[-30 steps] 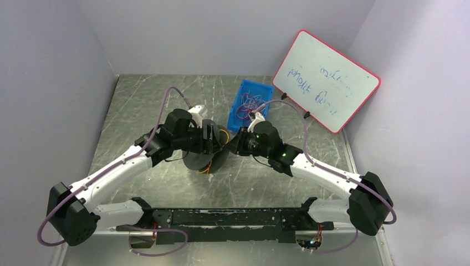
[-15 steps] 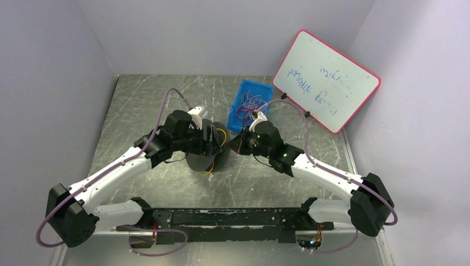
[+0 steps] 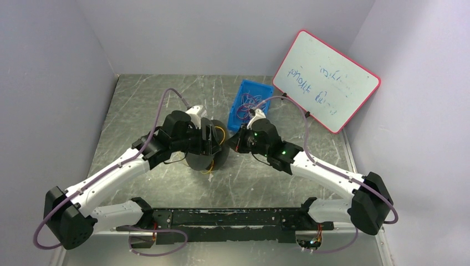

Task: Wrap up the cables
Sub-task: Wrap the cable around the cable reel.

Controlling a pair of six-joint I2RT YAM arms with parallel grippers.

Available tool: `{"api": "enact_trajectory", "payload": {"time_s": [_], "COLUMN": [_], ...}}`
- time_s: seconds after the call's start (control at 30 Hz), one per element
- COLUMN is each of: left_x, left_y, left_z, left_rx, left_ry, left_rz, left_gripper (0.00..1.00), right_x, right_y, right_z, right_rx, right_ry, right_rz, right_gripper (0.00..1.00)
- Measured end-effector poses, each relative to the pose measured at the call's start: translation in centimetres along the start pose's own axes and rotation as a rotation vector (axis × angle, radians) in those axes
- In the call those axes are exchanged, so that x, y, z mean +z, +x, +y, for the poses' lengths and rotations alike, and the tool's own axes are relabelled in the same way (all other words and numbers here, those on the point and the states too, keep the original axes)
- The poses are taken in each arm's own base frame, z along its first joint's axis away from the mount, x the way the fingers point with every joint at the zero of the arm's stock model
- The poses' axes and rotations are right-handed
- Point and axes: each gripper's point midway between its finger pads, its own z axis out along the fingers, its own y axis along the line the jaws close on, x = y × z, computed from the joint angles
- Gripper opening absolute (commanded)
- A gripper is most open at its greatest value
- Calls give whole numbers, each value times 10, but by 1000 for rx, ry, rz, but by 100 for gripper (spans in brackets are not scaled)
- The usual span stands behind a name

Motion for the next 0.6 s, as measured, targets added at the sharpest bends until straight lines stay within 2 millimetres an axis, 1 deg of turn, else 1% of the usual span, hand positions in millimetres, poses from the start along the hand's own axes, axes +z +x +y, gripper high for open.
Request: {"api": "enact_trajectory", "payload": {"time_s": [0.03,0.17,0.23,0.33,0.5,0.6], "left_x": [-2,-11,-15,-19,-22,-23], "left_y": [-2,-9,-15,-19,-19,-19], "left_z": [0,3,8,17,26,30], "left_rx": [1,7,12,13,14,14], "left_ry": [-6,-40,-77,-130,-179,-198], "left_rz": [-8,-39,-60,-85,-89,-95], "left_gripper": [75,81,84,92,94,99], "right_x": [1,4,6,9,13,15], "right_y": [-1,-8,-11,-10,-2,0], "right_z": [2,11,14,11,4,5], "right_rx": [-4,-25,-38,-60,-87,-106], "right_ry": [0,-3,1,32,74,92], "right_rz": [-1,-16,-22,-19,8,13], "right_gripper": [0,0,0,0,0,0]}}
